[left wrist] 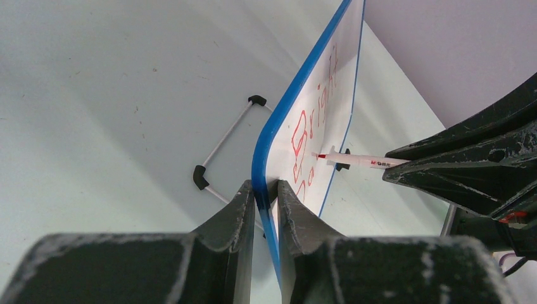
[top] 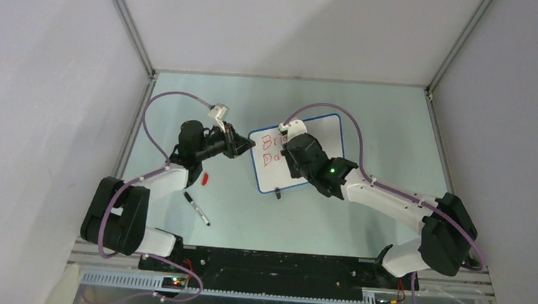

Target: Write a sentence on the whiteboard

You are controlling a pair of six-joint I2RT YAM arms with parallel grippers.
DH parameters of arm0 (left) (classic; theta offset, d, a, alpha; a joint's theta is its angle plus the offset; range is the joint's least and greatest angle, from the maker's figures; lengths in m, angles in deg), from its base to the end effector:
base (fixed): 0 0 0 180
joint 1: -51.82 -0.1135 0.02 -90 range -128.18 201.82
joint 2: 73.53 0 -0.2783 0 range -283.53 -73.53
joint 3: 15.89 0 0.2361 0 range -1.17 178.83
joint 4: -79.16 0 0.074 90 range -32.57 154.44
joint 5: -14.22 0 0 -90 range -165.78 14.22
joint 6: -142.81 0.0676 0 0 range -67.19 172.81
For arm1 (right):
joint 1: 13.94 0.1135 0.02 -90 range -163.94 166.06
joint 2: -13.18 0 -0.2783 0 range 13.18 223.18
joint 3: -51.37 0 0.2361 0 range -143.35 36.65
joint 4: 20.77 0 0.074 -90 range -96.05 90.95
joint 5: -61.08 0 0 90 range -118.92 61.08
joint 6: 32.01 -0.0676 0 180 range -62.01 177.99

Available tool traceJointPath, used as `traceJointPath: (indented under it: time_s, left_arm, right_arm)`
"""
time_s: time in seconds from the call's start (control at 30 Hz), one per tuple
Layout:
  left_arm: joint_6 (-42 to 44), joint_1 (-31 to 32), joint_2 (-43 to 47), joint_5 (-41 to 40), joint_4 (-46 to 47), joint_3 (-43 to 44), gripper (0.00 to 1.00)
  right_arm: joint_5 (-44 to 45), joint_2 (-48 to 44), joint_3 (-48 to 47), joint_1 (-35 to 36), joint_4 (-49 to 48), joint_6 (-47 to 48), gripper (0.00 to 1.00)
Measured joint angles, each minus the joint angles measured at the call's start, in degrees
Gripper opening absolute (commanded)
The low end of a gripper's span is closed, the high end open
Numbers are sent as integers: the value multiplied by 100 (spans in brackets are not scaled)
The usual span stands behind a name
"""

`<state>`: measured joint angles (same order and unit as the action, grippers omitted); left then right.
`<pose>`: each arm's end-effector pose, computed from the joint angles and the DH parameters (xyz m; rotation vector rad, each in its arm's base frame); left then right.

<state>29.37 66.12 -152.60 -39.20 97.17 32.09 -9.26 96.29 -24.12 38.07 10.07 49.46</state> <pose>0.2753 -0.1117 0.2358 0.3303 1.8466 -1.0336 0.2201 0.2448 0.2729 -0.6429 2.1083 0.2058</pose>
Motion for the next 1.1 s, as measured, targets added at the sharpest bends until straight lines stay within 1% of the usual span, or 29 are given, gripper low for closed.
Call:
traceJointPath:
  time_s: [1.1]
  left_arm:
    - [-2,4,0,-17,-2,0,20]
  right_arm:
    - [44,24,-109,-39,0,4,0]
